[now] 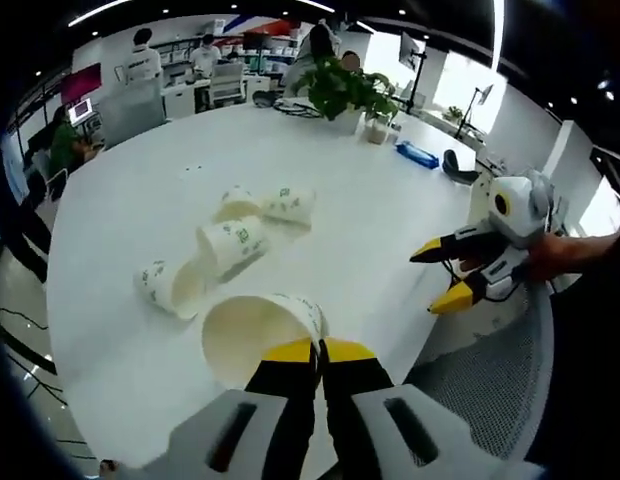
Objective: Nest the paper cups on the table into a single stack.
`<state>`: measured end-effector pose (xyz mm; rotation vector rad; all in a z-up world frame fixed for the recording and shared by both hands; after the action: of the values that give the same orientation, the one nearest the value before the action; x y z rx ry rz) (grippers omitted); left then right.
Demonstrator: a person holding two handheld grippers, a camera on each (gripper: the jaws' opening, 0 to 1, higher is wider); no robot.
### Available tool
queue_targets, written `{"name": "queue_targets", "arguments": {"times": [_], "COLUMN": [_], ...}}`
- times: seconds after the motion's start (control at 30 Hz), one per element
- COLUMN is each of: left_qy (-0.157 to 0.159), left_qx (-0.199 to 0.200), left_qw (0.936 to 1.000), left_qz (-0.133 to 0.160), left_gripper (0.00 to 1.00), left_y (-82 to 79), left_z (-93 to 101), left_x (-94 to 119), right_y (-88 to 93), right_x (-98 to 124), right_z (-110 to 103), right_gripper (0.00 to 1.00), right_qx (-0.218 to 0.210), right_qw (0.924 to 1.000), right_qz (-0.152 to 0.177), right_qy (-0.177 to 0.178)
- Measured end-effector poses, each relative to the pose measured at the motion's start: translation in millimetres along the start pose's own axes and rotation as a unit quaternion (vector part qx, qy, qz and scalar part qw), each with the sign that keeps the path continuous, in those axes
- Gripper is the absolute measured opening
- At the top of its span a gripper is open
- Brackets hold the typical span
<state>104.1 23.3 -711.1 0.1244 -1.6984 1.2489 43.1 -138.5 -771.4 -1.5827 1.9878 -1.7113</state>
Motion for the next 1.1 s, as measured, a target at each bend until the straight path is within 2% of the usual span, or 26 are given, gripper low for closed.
{"name": "queue_targets", "arguments": {"times": [0.13,0.23,0.37,0.63,0.93,1.1], "left_qy": [-0.002,-0.007,-0.003,-0.006,-0.001,0.001], "left_qx": [-0.009,-0.041,-0.063,-0.088,-0.094,-0.096], "left_qw": [0.9999,0.9990,0.9975,0.9948,0.9934,0.9924], "left_qz": [-0.005,-0.014,-0.030,-0.051,-0.066,-0.078], "left_gripper": [0.00,0.00,0.00,0.00,0.01,0.02], "left_y": [-3.8,-7.3,-7.4,-7.7,-3.0,1.6], "left_z": [1.0,3.9,8.0,18.8,26.2,23.3], "left_x": [-4.9,-6.7,-16.1,-23.6,-31.9,-42.6], "right_y": [0.1,-0.4,-0.6,-1.8,-2.8,-3.4], "right_x": [0.4,0.5,0.7,1.2,2.4,2.6], "right_z": [0.4,-0.1,-0.4,-0.6,-0.3,-1.1], "right_gripper": [0.52,0.52,0.52,0.52,0.52,0.52], "right_qx": [-0.001,0.000,0.001,0.002,0.002,0.002], "right_qw": [1.0000,1.0000,1.0000,1.0000,1.0000,1.0000], "right_qz": [0.000,0.000,-0.001,0.000,0.003,0.003], "right_qy": [0.000,0.000,0.000,0.000,0.002,0.002]}}
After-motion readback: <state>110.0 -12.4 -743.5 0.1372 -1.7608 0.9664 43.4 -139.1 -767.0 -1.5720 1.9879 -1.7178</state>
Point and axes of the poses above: the point that each gripper's makers call its tool centre point, and the gripper's own axes: x roughly backward along the fingers, z roughly to its right, y roughly out of its underside, the point moved 2 cm from there along x, roughly backward along the fingers, and after that the axes turned 12 degrees about -y, right-handed, at the moved point
